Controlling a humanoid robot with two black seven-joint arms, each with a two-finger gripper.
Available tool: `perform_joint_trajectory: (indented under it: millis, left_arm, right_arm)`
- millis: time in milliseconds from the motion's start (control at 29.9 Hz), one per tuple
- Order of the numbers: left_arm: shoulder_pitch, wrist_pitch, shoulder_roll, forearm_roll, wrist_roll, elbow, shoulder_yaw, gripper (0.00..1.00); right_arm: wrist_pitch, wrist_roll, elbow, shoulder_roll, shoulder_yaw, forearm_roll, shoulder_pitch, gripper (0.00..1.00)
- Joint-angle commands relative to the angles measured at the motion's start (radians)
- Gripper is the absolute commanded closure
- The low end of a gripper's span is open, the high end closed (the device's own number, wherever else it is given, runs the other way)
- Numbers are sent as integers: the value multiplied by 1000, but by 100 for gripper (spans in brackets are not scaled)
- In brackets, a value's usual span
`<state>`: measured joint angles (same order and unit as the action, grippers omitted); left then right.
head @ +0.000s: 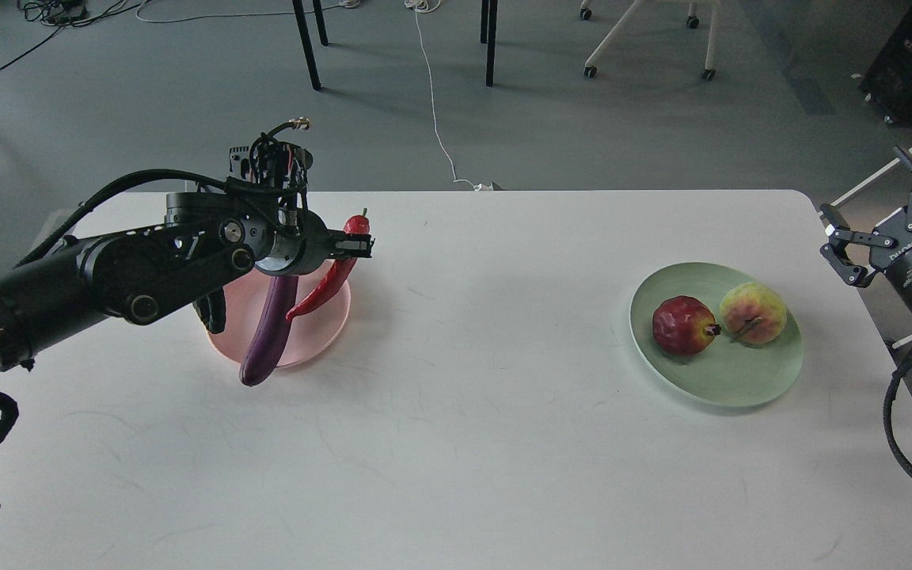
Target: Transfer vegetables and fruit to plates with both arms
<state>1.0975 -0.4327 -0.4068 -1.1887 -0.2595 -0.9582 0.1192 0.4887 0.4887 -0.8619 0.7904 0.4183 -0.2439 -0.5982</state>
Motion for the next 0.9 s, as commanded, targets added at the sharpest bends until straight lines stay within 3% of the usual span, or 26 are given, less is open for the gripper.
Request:
perform_joint_trajectory:
  millis: [0, 268, 401, 569, 870]
  left_arm:
    - [-1, -1, -18, 64, -7, -17, 0, 82]
    - [8, -24, -84, 159, -21, -8, 22, 82]
    - [1, -56, -180, 140, 3, -8, 11, 82]
    - [-24, -56, -250, 48, 66, -8, 2, 82]
    - [-111, -9, -257, 24, 89, -10, 4, 73]
  right_arm:
    - [0, 0, 1, -2, -3, 0, 0, 5]
    - [0, 0, 1, -3, -6, 0, 0, 5]
    - [0, 0, 1, -5, -7, 0, 3, 5]
    - [0, 0, 1, -11, -7, 0, 3, 5]
    - [0, 0, 0, -6, -9, 0, 3, 5]
